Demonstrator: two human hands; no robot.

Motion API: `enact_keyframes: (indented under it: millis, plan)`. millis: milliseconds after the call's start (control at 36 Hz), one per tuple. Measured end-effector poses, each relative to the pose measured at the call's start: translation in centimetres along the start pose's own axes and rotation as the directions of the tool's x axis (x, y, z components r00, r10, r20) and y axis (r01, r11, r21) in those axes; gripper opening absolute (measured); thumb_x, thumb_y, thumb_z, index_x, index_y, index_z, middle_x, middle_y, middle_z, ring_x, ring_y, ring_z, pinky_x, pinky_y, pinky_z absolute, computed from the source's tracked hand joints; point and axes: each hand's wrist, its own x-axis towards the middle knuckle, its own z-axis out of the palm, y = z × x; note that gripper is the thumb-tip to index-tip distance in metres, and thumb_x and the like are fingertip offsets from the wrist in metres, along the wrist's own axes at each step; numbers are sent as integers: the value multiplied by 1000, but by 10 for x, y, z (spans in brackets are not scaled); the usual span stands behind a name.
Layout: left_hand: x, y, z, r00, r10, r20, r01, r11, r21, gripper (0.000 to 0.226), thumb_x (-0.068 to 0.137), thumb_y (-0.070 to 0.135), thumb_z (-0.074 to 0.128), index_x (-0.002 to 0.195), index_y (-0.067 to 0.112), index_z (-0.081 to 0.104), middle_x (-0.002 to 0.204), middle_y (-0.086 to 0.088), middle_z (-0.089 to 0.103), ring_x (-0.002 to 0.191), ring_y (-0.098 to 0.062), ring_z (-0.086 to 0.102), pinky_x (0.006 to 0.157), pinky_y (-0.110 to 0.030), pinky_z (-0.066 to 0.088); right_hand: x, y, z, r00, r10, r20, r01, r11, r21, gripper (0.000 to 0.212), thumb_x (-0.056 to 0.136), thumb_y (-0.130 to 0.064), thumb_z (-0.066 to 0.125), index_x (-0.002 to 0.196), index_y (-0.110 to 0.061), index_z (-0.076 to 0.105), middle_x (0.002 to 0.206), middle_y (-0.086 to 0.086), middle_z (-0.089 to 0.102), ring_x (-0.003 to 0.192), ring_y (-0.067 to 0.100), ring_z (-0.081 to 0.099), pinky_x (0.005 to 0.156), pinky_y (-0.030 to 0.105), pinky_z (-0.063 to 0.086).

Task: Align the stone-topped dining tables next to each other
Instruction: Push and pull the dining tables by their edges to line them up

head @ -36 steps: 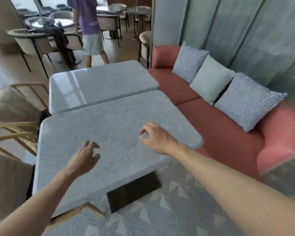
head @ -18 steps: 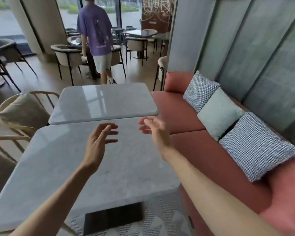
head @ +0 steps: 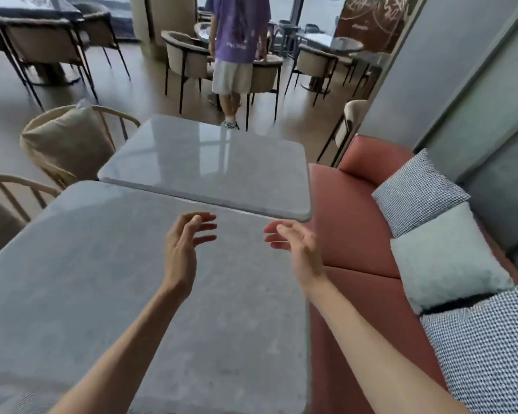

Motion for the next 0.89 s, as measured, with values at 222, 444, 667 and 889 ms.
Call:
enact_keyframes:
  millis: [222, 444, 667, 889]
  plan:
    - [16, -13, -26, 952, 11, -305, 7, 998, 58, 25, 91, 25, 45, 95, 12, 66, 100, -10, 72, 90, -28, 69, 75, -40, 55, 83, 19, 31, 972, 59, 229, -65, 998, 17, 22, 98, -1, 45, 93, -4, 67, 96, 20, 71, 82, 30, 66, 77, 36, 51]
    - [-27, 2, -68, 696, 100, -711, 22, 987, 161, 26, 92, 26, 44, 95, 10, 65, 103, -15, 71, 92, -30, 69, 76, -41, 56, 127, 54, 108, 809, 123, 575, -182, 982, 46, 24, 97, -4, 44, 92, -6, 67, 86, 13, 72, 76, 26, 68, 73, 32, 53]
    - [-94, 2, -55, 462, 129, -878, 2, 989, 147, 28, 91, 27, 46, 95, 6, 65, 104, -18, 70, 93, -33, 68, 80, -45, 56, 117, 62, 142, 647, 126, 752, -225, 974, 31, 24, 85, -17, 49, 92, -6, 70, 84, 10, 76, 76, 27, 71, 70, 30, 55]
    - [-121, -37, -28, 364, 73, -928, -23, 997, 70, 23, 100, 9, 43, 99, 1, 64, 104, -19, 70, 88, -30, 67, 78, -45, 55, 96, 63, 132, 593, 116, 797, -174, 985, -13, 23, 90, -9, 46, 92, -6, 69, 84, 12, 75, 76, 27, 71, 72, 33, 53]
